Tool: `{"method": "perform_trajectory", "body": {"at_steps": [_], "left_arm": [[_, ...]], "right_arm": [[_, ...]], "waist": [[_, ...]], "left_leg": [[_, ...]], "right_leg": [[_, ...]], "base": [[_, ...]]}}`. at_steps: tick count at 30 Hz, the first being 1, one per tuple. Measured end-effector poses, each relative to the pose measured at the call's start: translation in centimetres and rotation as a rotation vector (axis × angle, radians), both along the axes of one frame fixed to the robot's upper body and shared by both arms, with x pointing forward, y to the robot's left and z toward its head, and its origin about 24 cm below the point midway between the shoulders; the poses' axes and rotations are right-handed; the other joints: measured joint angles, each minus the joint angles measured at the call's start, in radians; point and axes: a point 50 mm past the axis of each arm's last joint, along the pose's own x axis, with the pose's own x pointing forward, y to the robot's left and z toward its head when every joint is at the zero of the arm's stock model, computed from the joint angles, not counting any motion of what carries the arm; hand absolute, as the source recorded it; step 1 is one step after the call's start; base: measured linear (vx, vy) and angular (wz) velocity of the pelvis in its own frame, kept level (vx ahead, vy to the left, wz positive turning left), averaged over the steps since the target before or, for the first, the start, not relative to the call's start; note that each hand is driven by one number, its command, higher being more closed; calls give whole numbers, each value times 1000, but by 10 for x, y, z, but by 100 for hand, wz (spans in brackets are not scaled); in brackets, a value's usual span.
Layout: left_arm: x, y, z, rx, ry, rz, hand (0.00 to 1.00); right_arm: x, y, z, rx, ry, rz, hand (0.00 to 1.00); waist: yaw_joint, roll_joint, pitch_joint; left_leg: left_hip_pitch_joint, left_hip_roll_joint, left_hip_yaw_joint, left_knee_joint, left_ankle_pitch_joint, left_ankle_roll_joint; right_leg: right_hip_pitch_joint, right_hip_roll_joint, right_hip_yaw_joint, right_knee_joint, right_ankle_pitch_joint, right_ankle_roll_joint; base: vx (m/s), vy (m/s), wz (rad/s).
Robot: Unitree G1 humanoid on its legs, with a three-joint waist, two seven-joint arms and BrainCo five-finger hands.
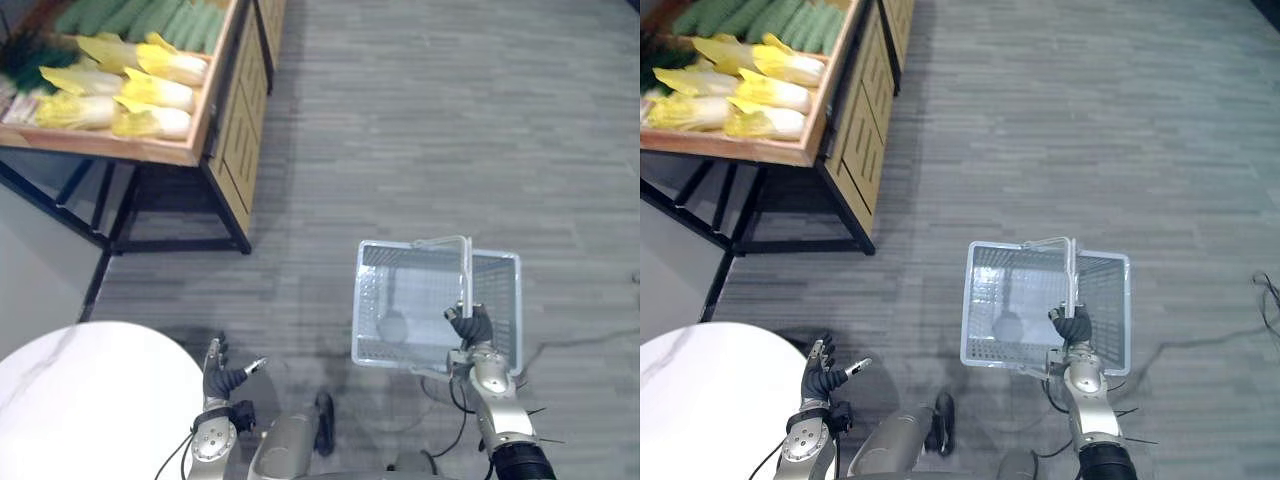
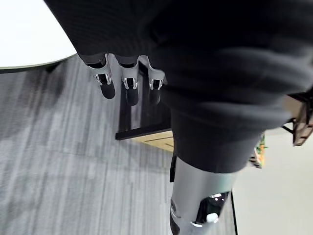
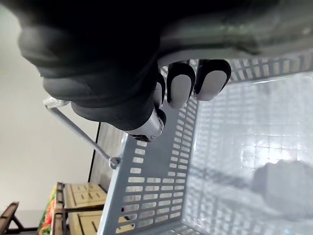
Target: Pick vegetable in the basket
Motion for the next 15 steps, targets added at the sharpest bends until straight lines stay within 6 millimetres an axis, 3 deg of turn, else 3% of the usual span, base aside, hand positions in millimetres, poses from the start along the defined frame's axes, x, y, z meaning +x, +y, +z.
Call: {"method": "perform_trajectory", "body": {"at_steps": [1, 3, 4, 5, 6, 7, 8, 9, 10, 11, 12, 13, 15], "left_arm": [[6, -3, 2, -2, -14, -16, 0], [14, -7, 1, -3, -14, -34, 0], [17, -8, 0, 7, -7, -44, 0], [18, -7, -1, 20, -2, -46, 0], [16, -5, -3, 27, 8, -45, 0], [10, -3, -7, 37, 34, -47, 0], [8, -6, -12, 22, 57, -42, 0], [7, -7, -13, 13, 60, -37, 0], [7, -5, -14, 9, 63, -19, 0], [4, -4, -15, -12, 65, 20, 0], [2, -6, -16, -22, 67, 27, 0], [2, -7, -16, -23, 65, 22, 0], [5, -9, -12, -26, 46, 19, 0]], "right_arm": [[0, -2, 1, -1, -10, -7, 100], [-1, -10, 3, -3, -17, -39, 100], [-3, -14, 3, -1, -15, -63, 100], [-7, -18, 2, -3, -11, -79, 100], [-9, -19, 0, -2, -3, -85, 100], [-16, -23, -4, -10, 16, -97, 100], [-19, -29, -4, -27, 21, -106, 100], [-19, -30, -2, -30, 18, -109, 100], [-17, -26, -2, -14, 16, -108, 100], [-17, -22, -4, -12, 23, -91, 100], [-18, -20, -4, -6, 22, -93, 100], [-19, -19, -3, -1, 15, -97, 100], [-20, -20, 7, -7, -37, -122, 100]], "waist": [[-7, 4, 3], [-36, 19, 14], [-53, 13, 17], [-55, -5, 15], [-53, -18, 12], [-56, -24, 6], [-64, 24, -4], [-58, 55, -7], [-52, 64, -6], [-44, 64, -4], [-40, 70, -2], [-38, 70, 1], [-1, 48, 13]], "left_leg": [[40, 6, -29, -24, 0, 0], [95, 26, -93, -34, -14, -25], [137, 31, -128, -34, -31, -56], [183, 29, -154, -31, -59, -103], [212, 27, -168, -27, -72, -125], [262, 36, -207, -6, -90, -144], [265, 88, -230, 54, -87, -150], [246, 113, -235, 110, -71, -174], [182, 130, -233, 259, 25, -233], [106, 140, -232, 452, 189, -314], [11, 178, -199, 661, 178, -345], [-41, 208, -162, 746, 146, -326], [-215, 259, -11, 857, 21, -217]], "right_leg": [[-65, 13, -32, -121, 0, -11], [-124, 49, -26, -413, 93, -3], [-134, 61, 2, -629, 200, 29], [-147, 65, 36, -754, 300, 37], [-151, 64, 49, -787, 324, 23], [-146, 73, 84, -770, 454, -35], [-145, 99, 72, -688, 502, -61], [-145, 121, 48, -647, 466, -82], [-134, 140, 19, -589, 395, -95], [-66, 161, 18, -607, 353, -105], [35, 192, 17, -677, 338, -105], [88, 207, 19, -717, 337, -106], [266, 219, 36, -848, 331, -114]], "base": [[612, -17, 73], [628, -47, 99], [683, -118, 108], [693, -150, 98], [927, -292, 86], [969, -330, 84], [980, -333, 72], [785, -273, 43], [782, -284, 18], [943, -323, 24], [769, -239, 17], [682, -175, 16], [582, -108, -6]]}}
